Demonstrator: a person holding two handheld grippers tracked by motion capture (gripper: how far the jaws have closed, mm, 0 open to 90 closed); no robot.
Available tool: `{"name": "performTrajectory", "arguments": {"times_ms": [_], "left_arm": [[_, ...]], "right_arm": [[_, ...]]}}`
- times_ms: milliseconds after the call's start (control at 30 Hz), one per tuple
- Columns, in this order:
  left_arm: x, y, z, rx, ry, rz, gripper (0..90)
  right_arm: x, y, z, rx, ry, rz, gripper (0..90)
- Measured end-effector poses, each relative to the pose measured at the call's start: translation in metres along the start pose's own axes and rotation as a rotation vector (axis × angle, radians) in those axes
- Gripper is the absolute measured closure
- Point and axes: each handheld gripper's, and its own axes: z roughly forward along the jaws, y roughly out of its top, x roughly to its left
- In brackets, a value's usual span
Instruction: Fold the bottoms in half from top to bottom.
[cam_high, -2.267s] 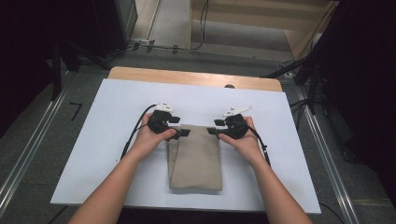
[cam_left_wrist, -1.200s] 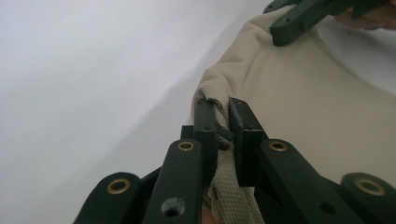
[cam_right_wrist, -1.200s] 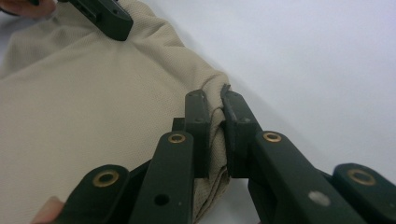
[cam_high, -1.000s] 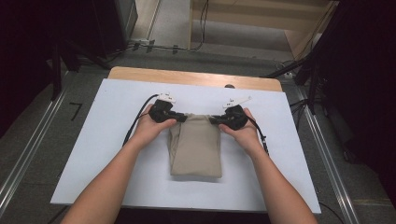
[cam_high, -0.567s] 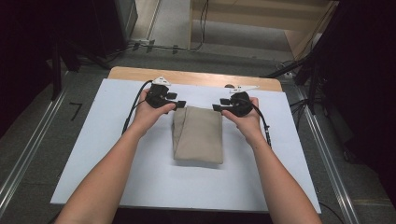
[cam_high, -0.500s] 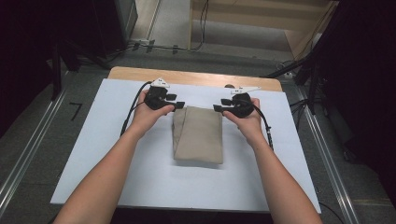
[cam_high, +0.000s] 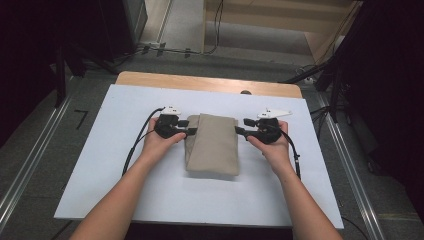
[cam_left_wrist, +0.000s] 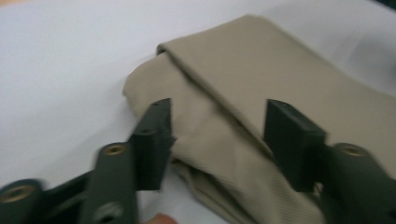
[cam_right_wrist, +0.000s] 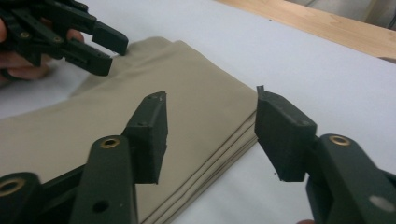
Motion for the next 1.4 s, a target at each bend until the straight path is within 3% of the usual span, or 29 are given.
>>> {"name": "performTrajectory", "arguments": {"times_ms": [133,300,467,733,900,1000,1200,1400], "left_arm": [[-0.012,-0.009,-0.017,-0.062,-0.055,0.016,15.7],[-0.027,-0.026,-0.044,-0.105,-0.088,0.055,0.0],[-0.040,-0.043,-0.073,-0.157,-0.092,0.059,0.0],[-0.049,-0.064,-0.112,-0.216,-0.075,0.059,0.0],[-0.058,-0.076,-0.130,-0.215,-0.059,0.083,0.0],[-0.057,-0.083,-0.141,-0.223,-0.051,0.072,0.0],[-0.053,-0.101,-0.159,-0.199,-0.015,0.059,0.0],[-0.044,-0.113,-0.181,-0.213,0.001,0.036,0.0]], "right_arm": [[0.008,-0.014,-0.014,-0.010,-0.008,0.001,29.9],[0.015,-0.031,-0.032,-0.027,-0.014,0.011,17.0],[0.022,-0.048,-0.048,-0.036,-0.022,-0.004,12.3],[0.027,-0.074,-0.075,-0.067,-0.038,0.016,8.0],[0.030,-0.084,-0.094,-0.091,-0.054,0.029,7.6],[0.032,-0.093,-0.104,-0.095,-0.035,0.037,0.0],[0.035,-0.113,-0.122,-0.092,-0.061,0.041,0.0],[0.029,-0.136,-0.136,-0.093,-0.070,0.091,0.0]]}}
